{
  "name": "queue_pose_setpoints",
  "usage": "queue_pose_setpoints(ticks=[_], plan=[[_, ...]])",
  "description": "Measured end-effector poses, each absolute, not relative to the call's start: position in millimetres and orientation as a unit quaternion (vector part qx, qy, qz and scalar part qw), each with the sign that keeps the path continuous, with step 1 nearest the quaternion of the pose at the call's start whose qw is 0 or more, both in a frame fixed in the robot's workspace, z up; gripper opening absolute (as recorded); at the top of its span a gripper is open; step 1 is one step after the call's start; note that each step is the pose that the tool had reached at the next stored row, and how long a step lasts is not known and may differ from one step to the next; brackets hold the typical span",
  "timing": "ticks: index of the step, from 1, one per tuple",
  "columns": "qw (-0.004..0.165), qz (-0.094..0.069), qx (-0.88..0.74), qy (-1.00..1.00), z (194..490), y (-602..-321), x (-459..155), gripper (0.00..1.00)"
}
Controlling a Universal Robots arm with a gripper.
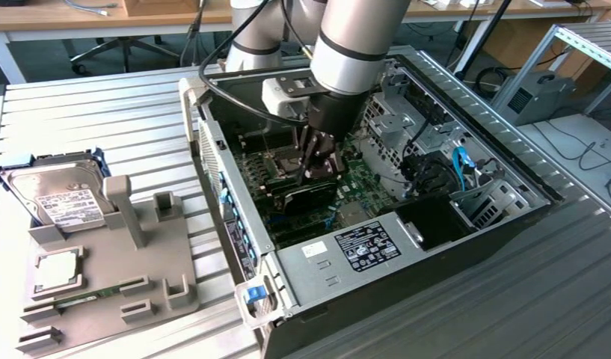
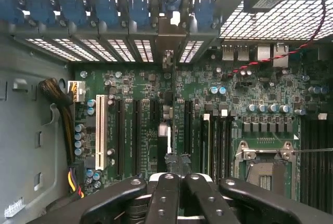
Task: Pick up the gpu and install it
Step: 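Press down on the gpu until it lock into place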
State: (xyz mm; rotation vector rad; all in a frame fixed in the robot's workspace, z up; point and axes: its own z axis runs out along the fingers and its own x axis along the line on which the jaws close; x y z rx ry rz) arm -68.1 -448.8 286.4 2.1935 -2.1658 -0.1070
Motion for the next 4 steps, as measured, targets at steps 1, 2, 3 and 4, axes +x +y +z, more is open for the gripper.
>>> queue_pose_setpoints(ticks=[1,2,3,4], plan=[[0.029,-0.035,0.711,-0.702,286.4,-448.8,-68.1,0.11],[0.029,-0.035,0.711,-0.702,286.4,-448.8,-68.1,0.11],[0.029,-0.035,0.711,-0.702,286.4,-448.8,-68.1,0.11],[0.029,-0.035,0.711,-0.702,286.4,-448.8,-68.1,0.11]])
